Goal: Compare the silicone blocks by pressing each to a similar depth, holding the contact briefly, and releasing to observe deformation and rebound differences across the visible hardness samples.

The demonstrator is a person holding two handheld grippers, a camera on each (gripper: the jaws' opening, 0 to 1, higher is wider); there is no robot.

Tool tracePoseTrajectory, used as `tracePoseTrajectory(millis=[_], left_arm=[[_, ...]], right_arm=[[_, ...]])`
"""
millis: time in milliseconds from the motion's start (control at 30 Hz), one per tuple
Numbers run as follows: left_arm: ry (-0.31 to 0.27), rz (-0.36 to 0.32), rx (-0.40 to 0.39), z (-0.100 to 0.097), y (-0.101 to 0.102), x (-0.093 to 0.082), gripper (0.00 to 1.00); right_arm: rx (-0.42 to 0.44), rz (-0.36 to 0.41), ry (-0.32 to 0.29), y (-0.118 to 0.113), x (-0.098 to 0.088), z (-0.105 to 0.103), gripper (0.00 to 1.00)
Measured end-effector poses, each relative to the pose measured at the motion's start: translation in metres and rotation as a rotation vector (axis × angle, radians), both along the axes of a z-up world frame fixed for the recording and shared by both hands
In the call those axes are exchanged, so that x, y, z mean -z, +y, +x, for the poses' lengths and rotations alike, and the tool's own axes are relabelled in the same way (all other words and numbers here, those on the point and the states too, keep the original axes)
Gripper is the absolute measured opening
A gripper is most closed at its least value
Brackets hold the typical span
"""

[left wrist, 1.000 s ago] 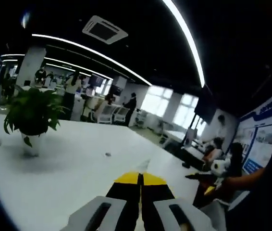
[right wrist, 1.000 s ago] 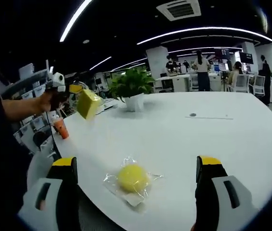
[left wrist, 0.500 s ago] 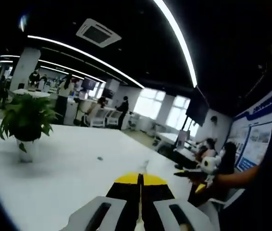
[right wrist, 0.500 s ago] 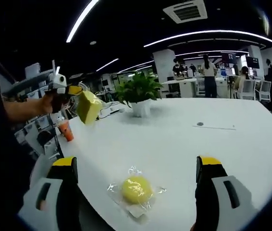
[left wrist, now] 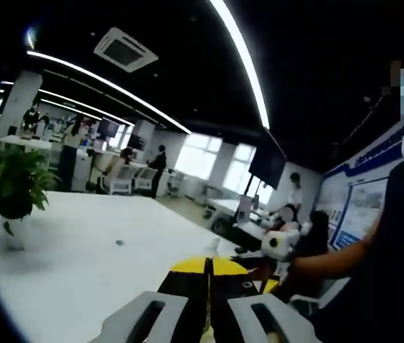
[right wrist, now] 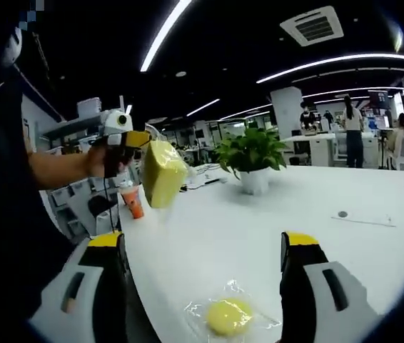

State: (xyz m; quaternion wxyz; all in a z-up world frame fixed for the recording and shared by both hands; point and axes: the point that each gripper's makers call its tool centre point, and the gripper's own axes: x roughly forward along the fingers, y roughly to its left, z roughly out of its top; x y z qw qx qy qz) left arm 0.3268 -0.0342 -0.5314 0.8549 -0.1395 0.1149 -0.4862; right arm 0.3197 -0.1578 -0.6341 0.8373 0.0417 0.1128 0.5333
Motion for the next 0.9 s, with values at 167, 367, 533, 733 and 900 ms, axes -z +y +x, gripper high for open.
tracePoseTrajectory(millis=[167,367,533,733,900], left_arm=[[0.002,0.006,0.038,-0.008,-0.015,-0.001,0.0],[0.009,-0.02,0.073,-0.017,-0.028,-0.005,0.0],[0.006,-0.052,0.099,-0.023,-0.038,-0.013,0.0],[0.002,-0.076,0.114,-0.029,-0.046,-0.019,0.0],[-0.001,-0.103,0.119,-0.03,-0.049,-0.023,0.0]], right_arm=[[-0.048,0.04,0.014,0.018,-0.003,-0.002,0.82],[-0.125,0.15,0.031,0.041,-0.028,-0.009,0.75],[-0.162,0.188,0.02,0.053,-0.041,-0.011,0.64],[-0.226,0.242,0.037,0.063,-0.056,-0.02,0.53],[-0.246,0.266,0.029,0.066,-0.065,-0.024,0.41]])
